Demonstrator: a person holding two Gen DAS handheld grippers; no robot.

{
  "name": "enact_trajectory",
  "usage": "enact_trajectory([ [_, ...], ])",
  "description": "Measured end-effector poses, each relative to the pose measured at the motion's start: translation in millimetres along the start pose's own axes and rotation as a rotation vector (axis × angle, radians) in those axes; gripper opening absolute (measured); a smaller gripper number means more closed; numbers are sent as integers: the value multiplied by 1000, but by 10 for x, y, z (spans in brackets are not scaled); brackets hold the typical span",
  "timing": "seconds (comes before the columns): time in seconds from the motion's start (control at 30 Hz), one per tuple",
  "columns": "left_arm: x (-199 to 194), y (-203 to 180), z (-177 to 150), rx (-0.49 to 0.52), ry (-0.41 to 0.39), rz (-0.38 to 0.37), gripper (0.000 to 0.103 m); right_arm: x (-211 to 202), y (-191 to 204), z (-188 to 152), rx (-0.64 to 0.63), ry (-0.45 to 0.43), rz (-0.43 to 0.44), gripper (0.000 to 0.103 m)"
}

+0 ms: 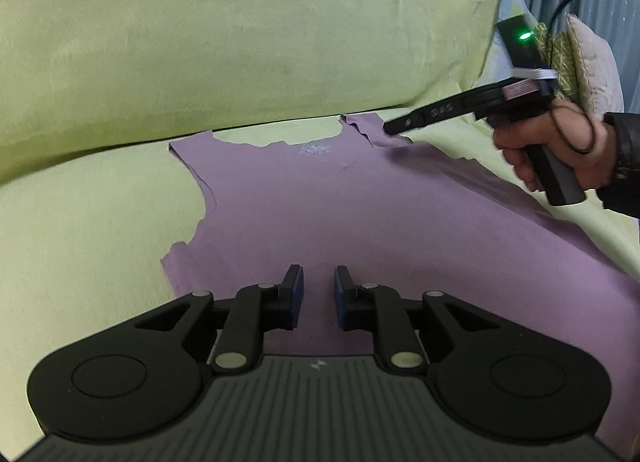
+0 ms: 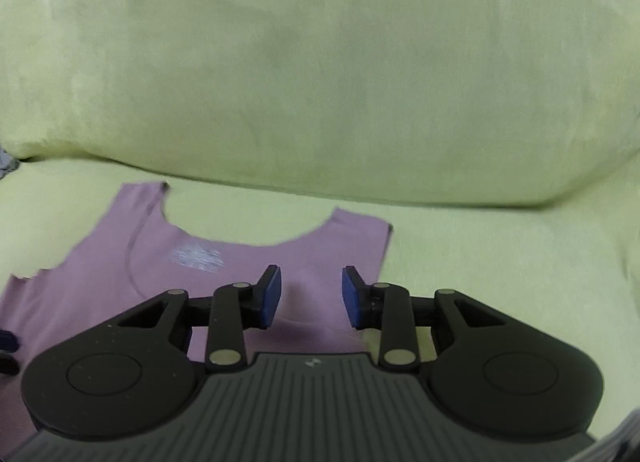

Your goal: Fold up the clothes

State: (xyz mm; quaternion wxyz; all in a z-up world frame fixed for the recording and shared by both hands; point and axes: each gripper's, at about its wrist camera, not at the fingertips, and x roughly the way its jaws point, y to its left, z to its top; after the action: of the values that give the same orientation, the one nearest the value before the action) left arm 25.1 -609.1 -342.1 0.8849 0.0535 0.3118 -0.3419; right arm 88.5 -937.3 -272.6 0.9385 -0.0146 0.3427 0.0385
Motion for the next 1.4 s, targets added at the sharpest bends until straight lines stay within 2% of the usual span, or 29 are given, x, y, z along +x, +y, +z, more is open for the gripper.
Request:
enact_trajectory([
  [0.1, 4, -8, -6, 13, -3, 5, 22, 203, -33, 4, -14, 28, 5, 28],
  [0.4, -48, -23, -40, 27, -11, 8, 22, 696, -140, 376, 9, 14, 11, 32],
  [0.47, -49, -13, -35, 18, -12, 7, 22, 613, -121, 364, 39, -4, 16, 32],
  [0.57, -67, 7, -24, -1, -12, 10, 23, 406, 16, 300, 18, -29, 27, 33],
  [0.7, -117, 52, -11, -21, -5, 48, 23, 119, 401, 156, -47, -25, 96, 33],
  [0.77, -146, 86, -18, -30, -2, 63, 23, 42, 779, 105, -132, -10, 170, 33],
  [0.83, -174, 110, -27, -26, -1, 79, 23, 50, 980, 123, -201, -2, 206, 33],
  [0.9, -186, 123, -37, -15, 3, 93, 23, 127, 1295, 111, -322, 6, 206, 33],
  [0.97, -194, 139, -52, -4, 8, 103, 24, 226, 1437, 114, -376, 6, 191, 34],
  [1.07, -209, 152, -56, -6, 7, 98, 24, 361, 1413, 230, -322, -14, 189, 36],
  [1.1, -220, 145, -56, -2, 6, 96, 24, 378, 1347, 298, -254, -10, 195, 36],
  [1.17, -236, 129, -58, 5, 4, 92, 25, 225, 1212, 357, -161, -36, 210, 36],
  [1.23, -261, 94, -70, 10, -2, 82, 33, 105, 1162, 324, -155, -37, 201, 36],
  [1.33, -262, 25, -92, 27, 6, 64, 33, -205, 1016, 94, -141, -20, 175, 37],
  [1.4, -249, -33, -102, 51, 20, 68, 33, -454, 874, -267, -127, 25, 138, 37],
])
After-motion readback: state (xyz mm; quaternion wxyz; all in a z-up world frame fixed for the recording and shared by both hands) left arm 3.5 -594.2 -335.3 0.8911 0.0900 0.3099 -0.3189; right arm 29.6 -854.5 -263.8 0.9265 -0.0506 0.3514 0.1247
